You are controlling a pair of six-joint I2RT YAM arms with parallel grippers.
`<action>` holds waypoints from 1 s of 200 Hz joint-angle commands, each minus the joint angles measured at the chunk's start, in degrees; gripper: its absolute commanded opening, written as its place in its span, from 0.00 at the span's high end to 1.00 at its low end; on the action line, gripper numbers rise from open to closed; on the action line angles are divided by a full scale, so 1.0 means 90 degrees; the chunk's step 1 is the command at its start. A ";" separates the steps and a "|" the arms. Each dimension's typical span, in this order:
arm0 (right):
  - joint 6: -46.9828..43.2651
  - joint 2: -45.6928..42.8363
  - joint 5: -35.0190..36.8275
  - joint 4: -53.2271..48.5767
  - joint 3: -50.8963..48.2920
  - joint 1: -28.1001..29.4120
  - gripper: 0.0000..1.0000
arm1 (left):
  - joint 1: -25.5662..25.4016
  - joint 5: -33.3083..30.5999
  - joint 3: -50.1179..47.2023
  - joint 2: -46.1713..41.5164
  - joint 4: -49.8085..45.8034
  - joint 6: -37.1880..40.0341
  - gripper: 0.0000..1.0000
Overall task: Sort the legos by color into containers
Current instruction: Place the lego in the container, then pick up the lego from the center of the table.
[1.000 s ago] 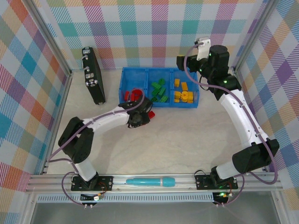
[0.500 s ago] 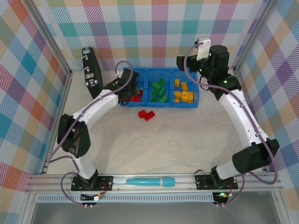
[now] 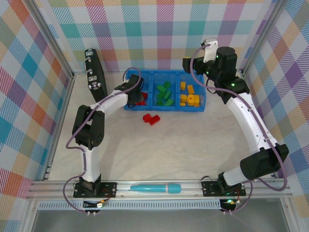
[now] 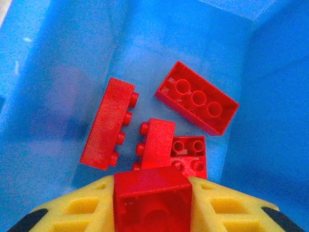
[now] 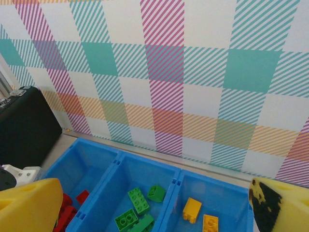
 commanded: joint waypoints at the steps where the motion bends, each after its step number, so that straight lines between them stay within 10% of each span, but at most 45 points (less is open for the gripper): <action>1: -0.0030 -0.0175 0.0015 0.0133 0.0015 0.0038 0.01 | 0.0024 0.0071 0.0207 -0.0049 0.0129 0.0133 0.58; 62: -0.0030 -0.0184 0.0034 0.0102 0.0030 0.0030 0.01 | 0.0024 0.0311 0.0259 -0.0696 -0.0390 0.0834 0.39; 142: 0.0010 -0.0081 -0.0026 0.0023 0.0128 0.0033 0.01 | -0.1084 0.0971 -0.1568 -0.2411 -0.0400 0.4870 0.38; 200: -0.0080 -0.0027 -0.0025 0.0035 0.0124 0.0037 0.01 | -0.1870 0.0625 -0.1693 -0.1820 -0.0302 0.5074 0.38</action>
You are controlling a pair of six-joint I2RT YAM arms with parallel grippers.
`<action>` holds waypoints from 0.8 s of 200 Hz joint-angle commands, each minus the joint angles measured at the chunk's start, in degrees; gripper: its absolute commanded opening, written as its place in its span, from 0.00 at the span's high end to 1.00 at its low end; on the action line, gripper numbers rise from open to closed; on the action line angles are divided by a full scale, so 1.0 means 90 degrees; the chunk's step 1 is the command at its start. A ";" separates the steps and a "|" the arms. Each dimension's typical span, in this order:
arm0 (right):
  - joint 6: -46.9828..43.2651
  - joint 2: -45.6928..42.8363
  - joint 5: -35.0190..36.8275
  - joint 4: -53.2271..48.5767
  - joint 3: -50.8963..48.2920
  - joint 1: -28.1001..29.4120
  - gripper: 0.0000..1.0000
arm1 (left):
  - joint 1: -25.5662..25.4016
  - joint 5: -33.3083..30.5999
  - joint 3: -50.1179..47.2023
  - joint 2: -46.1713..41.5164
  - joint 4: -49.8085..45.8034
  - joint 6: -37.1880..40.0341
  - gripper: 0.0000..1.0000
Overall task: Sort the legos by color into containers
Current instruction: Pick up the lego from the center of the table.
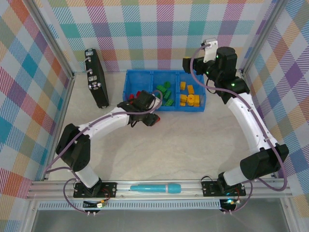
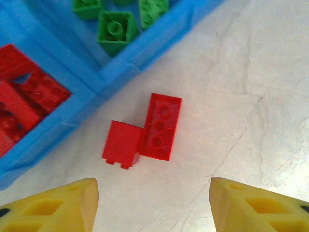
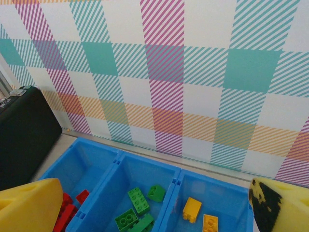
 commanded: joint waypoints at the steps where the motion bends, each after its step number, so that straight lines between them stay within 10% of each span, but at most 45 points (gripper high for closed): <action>1: -0.0075 -0.0027 -0.0023 0.0045 0.0124 0.0037 0.01 | -0.0185 -0.0199 0.0179 0.0330 -0.0001 0.0350 0.38; 160: -0.0233 0.0114 0.0207 0.0016 0.0205 0.0037 0.01 | -0.0299 -0.1091 0.1585 0.2452 0.0033 0.0483 0.31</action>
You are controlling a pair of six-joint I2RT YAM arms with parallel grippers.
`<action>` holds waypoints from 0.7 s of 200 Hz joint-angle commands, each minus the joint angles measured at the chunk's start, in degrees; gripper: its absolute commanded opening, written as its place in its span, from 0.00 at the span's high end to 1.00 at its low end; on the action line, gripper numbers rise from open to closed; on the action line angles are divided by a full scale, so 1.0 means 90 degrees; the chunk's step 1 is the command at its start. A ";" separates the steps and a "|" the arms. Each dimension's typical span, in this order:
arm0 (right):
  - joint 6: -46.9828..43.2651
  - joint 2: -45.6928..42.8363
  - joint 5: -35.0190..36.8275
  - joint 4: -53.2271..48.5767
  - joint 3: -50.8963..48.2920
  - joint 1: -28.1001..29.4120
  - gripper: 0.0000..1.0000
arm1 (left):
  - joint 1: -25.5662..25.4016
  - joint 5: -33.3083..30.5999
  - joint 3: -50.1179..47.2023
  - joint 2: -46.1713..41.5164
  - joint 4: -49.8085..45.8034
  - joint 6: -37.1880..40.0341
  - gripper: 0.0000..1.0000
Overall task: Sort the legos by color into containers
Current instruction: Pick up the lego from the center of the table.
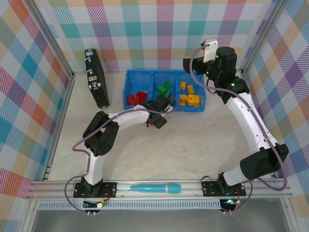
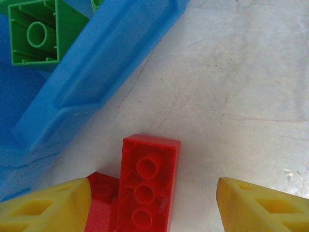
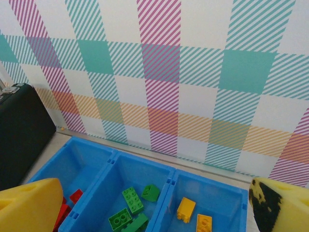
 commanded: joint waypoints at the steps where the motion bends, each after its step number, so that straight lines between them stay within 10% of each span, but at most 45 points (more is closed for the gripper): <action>1: -0.0096 0.0085 0.0100 0.0021 0.0201 0.0033 0.01 | 0.0085 -0.0190 0.0287 0.0211 -0.0025 0.0039 0.31; 140: -0.0041 0.0449 0.0034 -0.0054 0.0407 0.0033 0.01 | 0.0281 0.0253 0.0550 0.0798 0.0018 -0.0107 0.36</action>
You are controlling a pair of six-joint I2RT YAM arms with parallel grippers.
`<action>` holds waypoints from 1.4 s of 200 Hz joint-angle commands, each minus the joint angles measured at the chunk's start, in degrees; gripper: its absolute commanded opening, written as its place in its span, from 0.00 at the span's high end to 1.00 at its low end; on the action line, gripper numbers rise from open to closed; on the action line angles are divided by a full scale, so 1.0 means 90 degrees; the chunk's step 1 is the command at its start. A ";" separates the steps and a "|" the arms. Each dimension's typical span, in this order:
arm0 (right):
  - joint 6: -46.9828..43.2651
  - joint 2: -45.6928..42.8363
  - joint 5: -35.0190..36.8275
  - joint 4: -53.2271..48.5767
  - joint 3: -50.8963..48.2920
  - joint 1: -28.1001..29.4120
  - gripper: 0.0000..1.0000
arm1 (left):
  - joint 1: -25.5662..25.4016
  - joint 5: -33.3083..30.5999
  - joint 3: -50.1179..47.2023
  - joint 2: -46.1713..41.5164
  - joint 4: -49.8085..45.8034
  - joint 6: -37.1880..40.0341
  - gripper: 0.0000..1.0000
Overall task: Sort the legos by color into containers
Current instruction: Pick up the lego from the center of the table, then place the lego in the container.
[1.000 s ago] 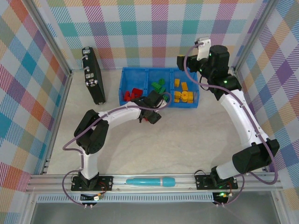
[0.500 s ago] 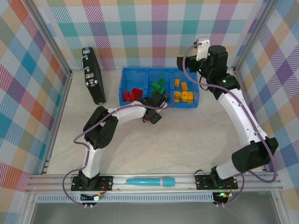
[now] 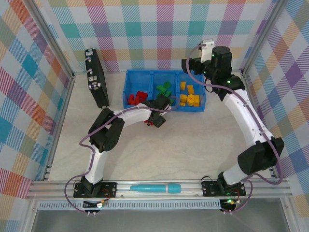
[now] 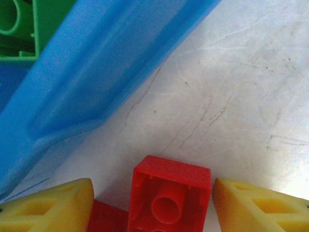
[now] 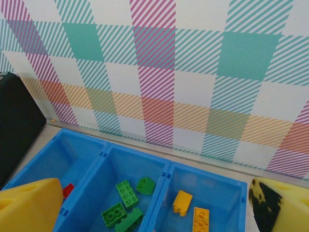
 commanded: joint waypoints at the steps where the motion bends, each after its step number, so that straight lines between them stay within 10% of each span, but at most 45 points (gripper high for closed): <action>1: -0.0021 0.0058 -0.0090 0.0020 0.0275 0.0031 0.01 | 0.0053 0.0236 0.0243 0.0245 0.0022 -0.0054 0.36; 129: -0.0023 0.0292 -0.0055 0.0013 0.0388 0.0030 0.01 | 0.0082 0.0571 -0.0484 -0.0316 -0.0733 -0.0856 0.71; 228: 0.0077 0.0297 -0.0190 -0.0080 0.0452 0.0035 0.01 | 0.0456 -0.0415 0.1022 -0.2015 -0.1604 -0.1402 0.69; 280: 0.0086 0.0156 -0.0173 -0.0059 0.0371 0.0033 0.01 | 0.1246 -0.1089 0.0800 -0.2010 -0.0262 -0.1876 0.69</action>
